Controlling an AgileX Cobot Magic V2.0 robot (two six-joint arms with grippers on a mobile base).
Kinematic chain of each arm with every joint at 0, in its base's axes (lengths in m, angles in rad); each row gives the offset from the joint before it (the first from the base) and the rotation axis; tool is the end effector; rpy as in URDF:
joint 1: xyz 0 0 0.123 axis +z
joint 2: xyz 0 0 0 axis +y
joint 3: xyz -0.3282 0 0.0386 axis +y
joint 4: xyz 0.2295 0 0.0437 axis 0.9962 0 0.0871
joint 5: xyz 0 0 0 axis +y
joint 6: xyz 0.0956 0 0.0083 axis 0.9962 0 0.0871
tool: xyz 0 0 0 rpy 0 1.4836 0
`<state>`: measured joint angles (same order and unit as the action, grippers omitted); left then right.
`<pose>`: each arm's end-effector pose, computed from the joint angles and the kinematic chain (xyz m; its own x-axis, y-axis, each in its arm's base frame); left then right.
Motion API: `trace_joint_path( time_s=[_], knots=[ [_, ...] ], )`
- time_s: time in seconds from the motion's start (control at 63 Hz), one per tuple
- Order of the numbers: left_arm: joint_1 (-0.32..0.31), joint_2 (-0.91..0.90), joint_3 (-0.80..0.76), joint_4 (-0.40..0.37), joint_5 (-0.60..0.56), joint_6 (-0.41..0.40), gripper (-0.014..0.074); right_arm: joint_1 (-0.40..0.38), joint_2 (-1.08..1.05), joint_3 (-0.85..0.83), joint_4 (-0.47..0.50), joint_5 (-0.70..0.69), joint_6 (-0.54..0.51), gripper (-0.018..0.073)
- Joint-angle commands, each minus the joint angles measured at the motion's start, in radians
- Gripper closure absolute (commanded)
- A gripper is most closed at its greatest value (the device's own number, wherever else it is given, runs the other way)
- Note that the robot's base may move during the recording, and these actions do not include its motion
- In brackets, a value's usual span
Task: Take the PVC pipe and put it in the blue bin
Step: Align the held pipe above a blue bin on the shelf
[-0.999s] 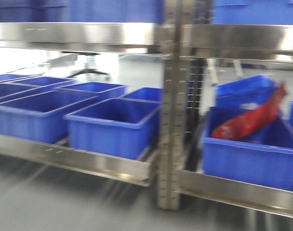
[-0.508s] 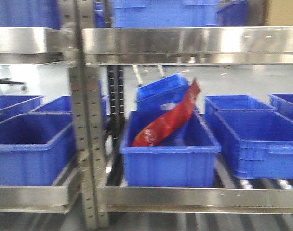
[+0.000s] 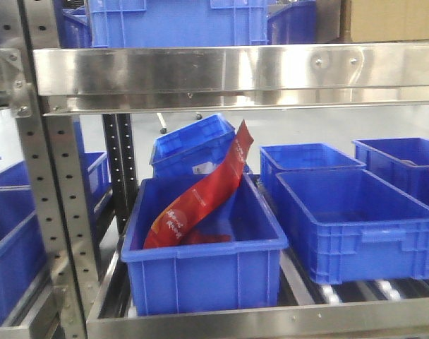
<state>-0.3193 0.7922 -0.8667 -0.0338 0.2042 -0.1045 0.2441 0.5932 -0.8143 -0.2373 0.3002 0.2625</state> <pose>0.1123 -0.0378 0.4403 -0.0838 -0.1168 -0.9896 0.3118 0.9402 -0.1373 0.0593 0.0079 0.4329 0.0094 0.0388 -0.9992 -0.1741 0.9841 0.0365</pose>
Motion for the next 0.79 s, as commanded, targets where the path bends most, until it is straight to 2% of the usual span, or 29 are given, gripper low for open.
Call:
trace_joint_path(
  time_s=[0.0,0.777],
  knots=[
    [-0.004,-0.007,-0.003,-0.001,-0.020,-0.001,0.0707,0.001,-0.006,0.002,-0.010,-0.024,-0.004,0.0727],
    [-0.004,-0.007,-0.003,-0.001,-0.020,-0.001,0.0707,0.001,-0.006,0.002,-0.010,-0.024,-0.004,0.0727]
  ],
)
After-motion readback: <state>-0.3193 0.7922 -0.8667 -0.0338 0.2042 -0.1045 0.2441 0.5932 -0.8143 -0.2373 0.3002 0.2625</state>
